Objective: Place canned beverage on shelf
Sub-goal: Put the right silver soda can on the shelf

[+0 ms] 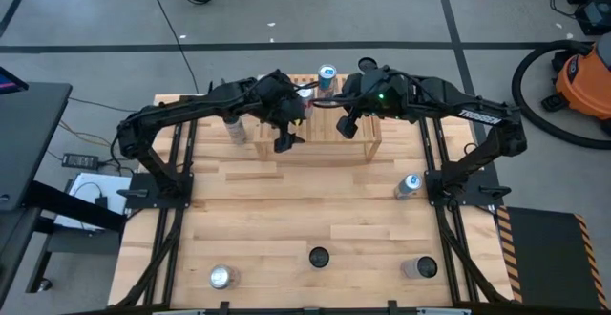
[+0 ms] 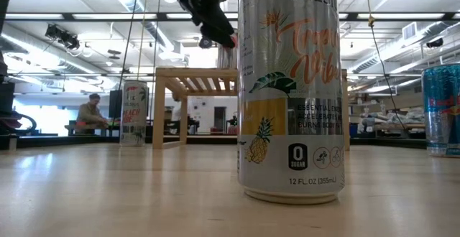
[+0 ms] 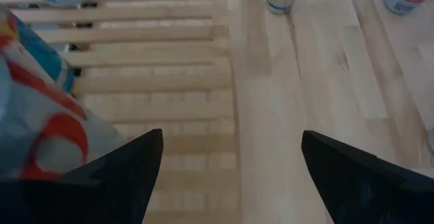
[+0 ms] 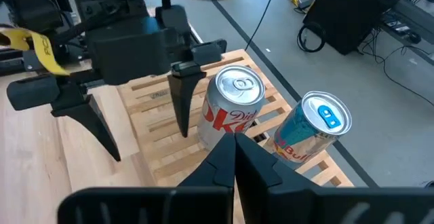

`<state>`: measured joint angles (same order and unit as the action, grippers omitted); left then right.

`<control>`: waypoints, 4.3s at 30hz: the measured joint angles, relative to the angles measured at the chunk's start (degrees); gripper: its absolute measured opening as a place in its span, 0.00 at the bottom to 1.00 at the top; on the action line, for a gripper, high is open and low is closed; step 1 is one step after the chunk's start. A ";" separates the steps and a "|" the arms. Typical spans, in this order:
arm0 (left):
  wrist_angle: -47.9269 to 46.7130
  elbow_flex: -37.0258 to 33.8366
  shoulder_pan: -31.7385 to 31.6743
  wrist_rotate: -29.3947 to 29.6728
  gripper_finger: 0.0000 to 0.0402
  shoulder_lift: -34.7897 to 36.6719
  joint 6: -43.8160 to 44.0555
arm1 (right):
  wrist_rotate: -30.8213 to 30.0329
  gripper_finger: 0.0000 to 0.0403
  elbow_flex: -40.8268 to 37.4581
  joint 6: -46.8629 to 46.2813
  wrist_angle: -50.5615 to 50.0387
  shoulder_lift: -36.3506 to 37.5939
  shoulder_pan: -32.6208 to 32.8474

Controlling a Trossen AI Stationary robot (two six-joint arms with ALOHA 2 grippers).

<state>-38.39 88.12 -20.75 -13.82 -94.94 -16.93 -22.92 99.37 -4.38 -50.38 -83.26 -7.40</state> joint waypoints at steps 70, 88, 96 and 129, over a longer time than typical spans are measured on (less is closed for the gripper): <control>10.50 0.02 -1.84 6.97 0.88 -4.04 5.94 | 2.02 0.03 -0.04 0.04 -2.72 -0.04 0.02; -1.35 0.00 -3.91 7.17 0.88 4.06 4.08 | 2.02 0.04 -0.09 5.95 -0.95 -0.04 -0.13; -5.84 0.00 -4.22 7.63 0.88 12.53 3.76 | 2.01 0.13 -1.17 8.04 7.12 -0.77 -0.17; 1.27 0.00 -6.23 7.73 0.88 17.33 14.30 | -4.03 0.65 -1.25 11.45 7.92 -6.69 0.33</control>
<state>-37.12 88.12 -26.99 -6.09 -77.60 -2.63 -26.95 98.13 7.07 -42.46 -89.95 -7.07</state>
